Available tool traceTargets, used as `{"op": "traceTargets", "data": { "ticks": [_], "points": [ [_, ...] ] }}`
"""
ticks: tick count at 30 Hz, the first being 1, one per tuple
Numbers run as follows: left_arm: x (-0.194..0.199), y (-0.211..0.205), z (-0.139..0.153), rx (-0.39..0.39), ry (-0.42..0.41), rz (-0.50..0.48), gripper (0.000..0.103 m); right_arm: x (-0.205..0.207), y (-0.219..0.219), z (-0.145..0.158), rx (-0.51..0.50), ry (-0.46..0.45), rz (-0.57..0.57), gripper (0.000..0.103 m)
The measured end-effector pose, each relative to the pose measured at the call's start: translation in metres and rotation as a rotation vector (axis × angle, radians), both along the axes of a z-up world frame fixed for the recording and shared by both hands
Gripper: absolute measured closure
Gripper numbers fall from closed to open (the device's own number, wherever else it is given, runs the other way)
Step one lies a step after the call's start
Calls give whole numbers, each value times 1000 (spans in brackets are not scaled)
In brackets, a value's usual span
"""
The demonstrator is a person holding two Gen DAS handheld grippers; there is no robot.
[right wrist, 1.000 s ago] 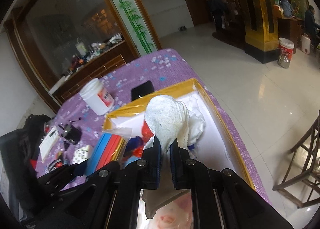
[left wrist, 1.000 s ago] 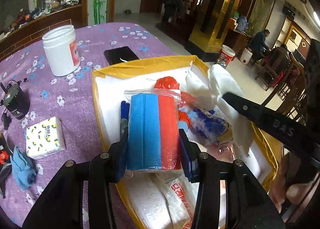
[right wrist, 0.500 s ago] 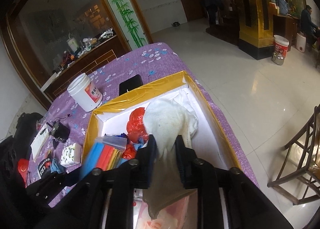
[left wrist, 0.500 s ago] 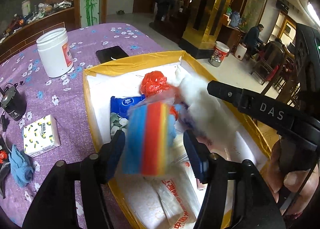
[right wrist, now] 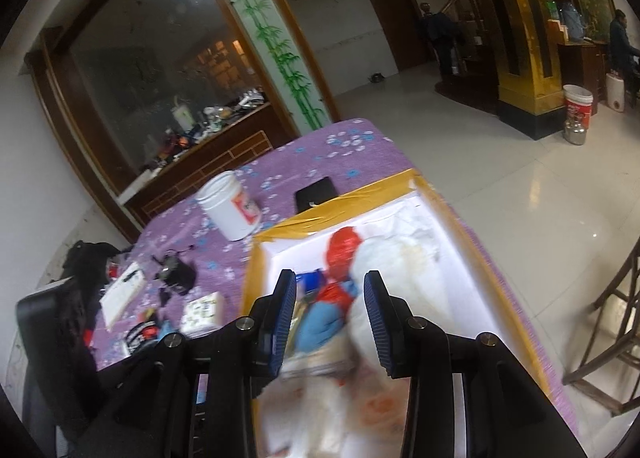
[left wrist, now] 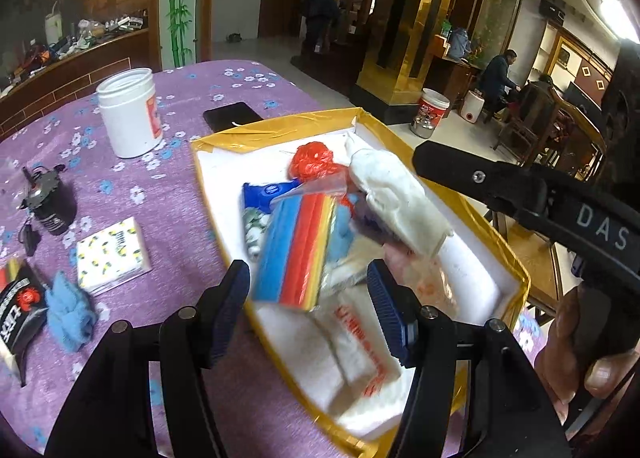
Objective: Organize soft objects
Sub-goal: 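Lower both items into the tray and open both grippers, then move both grippers back from the tray to the table items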
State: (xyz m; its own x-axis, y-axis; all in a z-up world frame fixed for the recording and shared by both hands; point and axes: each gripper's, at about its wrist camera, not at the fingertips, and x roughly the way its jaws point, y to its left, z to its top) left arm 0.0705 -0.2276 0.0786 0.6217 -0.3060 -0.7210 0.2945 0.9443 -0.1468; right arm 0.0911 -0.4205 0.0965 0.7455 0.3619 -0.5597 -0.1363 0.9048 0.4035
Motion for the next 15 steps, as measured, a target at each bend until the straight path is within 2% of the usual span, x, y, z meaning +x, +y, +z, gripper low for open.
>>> {"op": "traceTargets", "data": {
  "ticks": [9, 15],
  "points": [
    [-24, 35, 8, 7, -34, 9, 43, -16, 34, -5, 30, 16, 68, 64],
    [-41, 71, 11, 42, -65, 43, 43, -24, 65, -10, 37, 22, 128, 64]
  ]
}}
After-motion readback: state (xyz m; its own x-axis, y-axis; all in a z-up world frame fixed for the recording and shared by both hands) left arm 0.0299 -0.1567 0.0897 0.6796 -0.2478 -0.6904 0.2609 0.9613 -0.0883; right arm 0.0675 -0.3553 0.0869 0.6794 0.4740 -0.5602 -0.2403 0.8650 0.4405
